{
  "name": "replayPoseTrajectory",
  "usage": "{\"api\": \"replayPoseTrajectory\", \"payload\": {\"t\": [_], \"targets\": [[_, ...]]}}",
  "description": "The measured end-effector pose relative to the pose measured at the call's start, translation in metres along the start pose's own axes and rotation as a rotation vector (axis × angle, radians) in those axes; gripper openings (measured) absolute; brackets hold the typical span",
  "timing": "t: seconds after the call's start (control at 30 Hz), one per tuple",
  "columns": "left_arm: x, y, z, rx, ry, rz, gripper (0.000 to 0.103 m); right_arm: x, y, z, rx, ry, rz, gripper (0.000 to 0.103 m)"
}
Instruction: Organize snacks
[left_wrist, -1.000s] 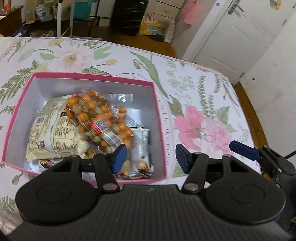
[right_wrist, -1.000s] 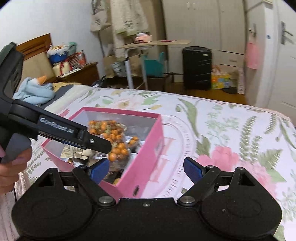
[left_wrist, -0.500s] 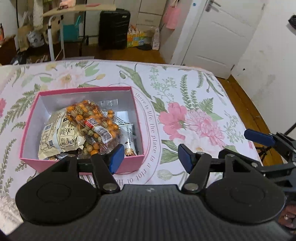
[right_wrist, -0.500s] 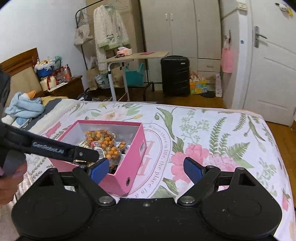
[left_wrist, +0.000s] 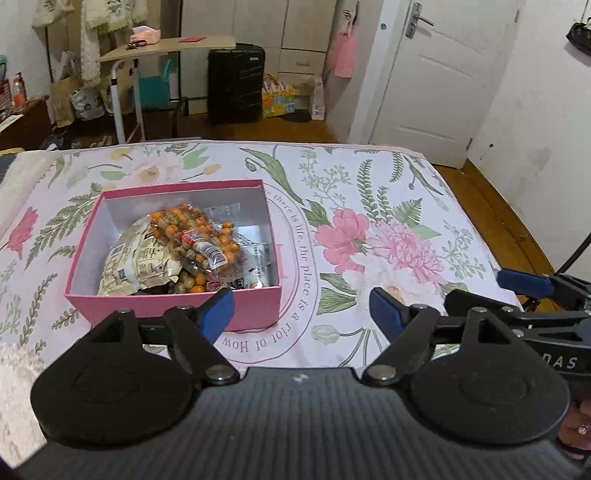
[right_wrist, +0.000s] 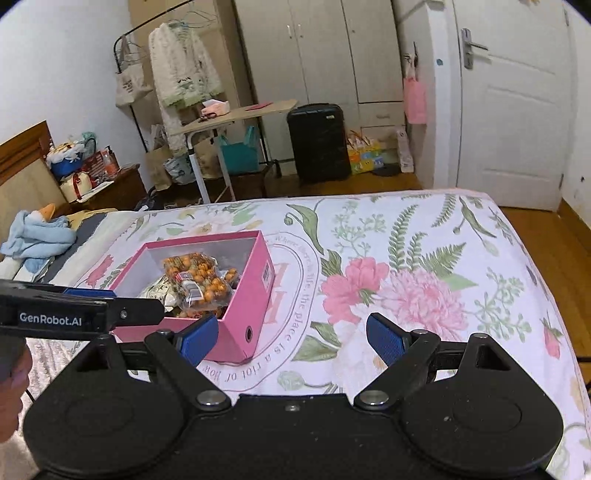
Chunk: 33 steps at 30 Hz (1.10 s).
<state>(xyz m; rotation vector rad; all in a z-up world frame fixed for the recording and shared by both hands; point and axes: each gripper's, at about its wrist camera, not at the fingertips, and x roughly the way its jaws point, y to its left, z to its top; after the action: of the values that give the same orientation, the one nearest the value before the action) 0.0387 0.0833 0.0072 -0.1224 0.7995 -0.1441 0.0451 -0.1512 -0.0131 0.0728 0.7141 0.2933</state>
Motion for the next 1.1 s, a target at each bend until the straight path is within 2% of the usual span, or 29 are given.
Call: {"api": "replayPoseTrajectory", "payload": {"t": [0.07, 0.2, 0.37, 0.53, 0.7, 1.1], "targets": [[-0.001, -0.001, -0.004, 0.004, -0.005, 0.018, 0.087, -0.003, 0.001, -0.004, -0.007, -0.005, -0.015, 0.091], [-0.003, -0.002, -0.013, -0.008, -0.017, 0.063, 0.092, -0.007, 0.006, -0.011, -0.026, -0.02, -0.054, 0.095], [-0.005, -0.002, -0.024, -0.005, -0.043, 0.109, 0.097, -0.009, 0.0, -0.018, 0.021, 0.006, -0.117, 0.101], [-0.009, -0.01, -0.032, 0.044, -0.081, 0.174, 0.098, -0.009, -0.006, -0.025, 0.033, 0.023, -0.178, 0.101], [-0.015, -0.015, -0.034, 0.058, -0.085, 0.17, 0.098, -0.015, -0.007, -0.031, 0.038, 0.018, -0.157, 0.101], [-0.017, -0.019, -0.039, 0.057, -0.096, 0.194, 0.097, -0.018, 0.0, -0.033, 0.016, 0.002, -0.165, 0.101]]}}
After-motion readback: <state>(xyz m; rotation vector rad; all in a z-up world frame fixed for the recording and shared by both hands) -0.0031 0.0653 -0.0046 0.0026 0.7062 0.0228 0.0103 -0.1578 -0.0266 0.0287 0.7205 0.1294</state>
